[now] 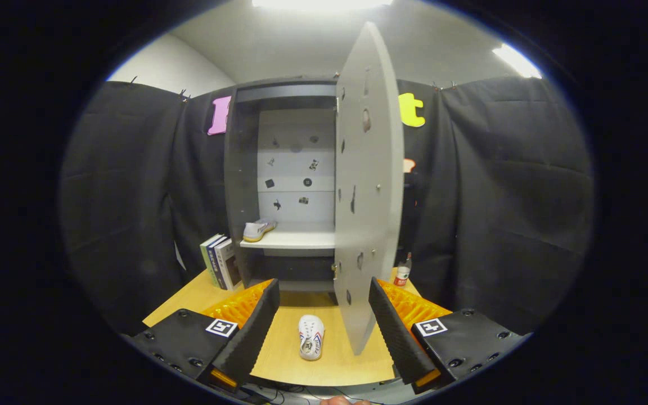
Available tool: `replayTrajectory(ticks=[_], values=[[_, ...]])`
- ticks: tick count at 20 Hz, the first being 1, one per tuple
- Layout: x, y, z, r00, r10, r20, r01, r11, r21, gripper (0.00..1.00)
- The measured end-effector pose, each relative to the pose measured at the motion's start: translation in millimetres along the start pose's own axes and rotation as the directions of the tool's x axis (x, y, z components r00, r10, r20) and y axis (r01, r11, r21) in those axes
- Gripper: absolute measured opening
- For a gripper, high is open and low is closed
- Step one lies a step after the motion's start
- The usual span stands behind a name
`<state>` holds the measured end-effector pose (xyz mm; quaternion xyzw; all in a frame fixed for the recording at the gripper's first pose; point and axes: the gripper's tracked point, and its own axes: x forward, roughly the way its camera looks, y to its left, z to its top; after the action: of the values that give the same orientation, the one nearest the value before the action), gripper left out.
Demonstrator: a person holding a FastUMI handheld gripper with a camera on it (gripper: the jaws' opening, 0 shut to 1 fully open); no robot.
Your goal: Open the shoe cabinet door, grab the shoes and put them into the shoe cabinet, then close the shoe cabinet door.
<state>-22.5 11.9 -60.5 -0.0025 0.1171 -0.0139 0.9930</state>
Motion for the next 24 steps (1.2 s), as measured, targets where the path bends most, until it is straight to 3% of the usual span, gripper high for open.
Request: replayTrajectory(ticks=[8,15,21,24], values=[[98.9,87.4,-74.7,0.973,0.145,-0.177,-0.144,0.989,0.018,0.99],[204.2,90.2,-152.0,0.936,0.154,-0.315,-0.156,0.988,0.02,0.99],[268.4,69.9,-237.8,0.87,0.113,-0.48,-0.136,0.991,-0.013,0.98],[287.4,63.5,-283.3,0.815,0.105,-0.569,-0.135,0.991,-0.01,0.98]])
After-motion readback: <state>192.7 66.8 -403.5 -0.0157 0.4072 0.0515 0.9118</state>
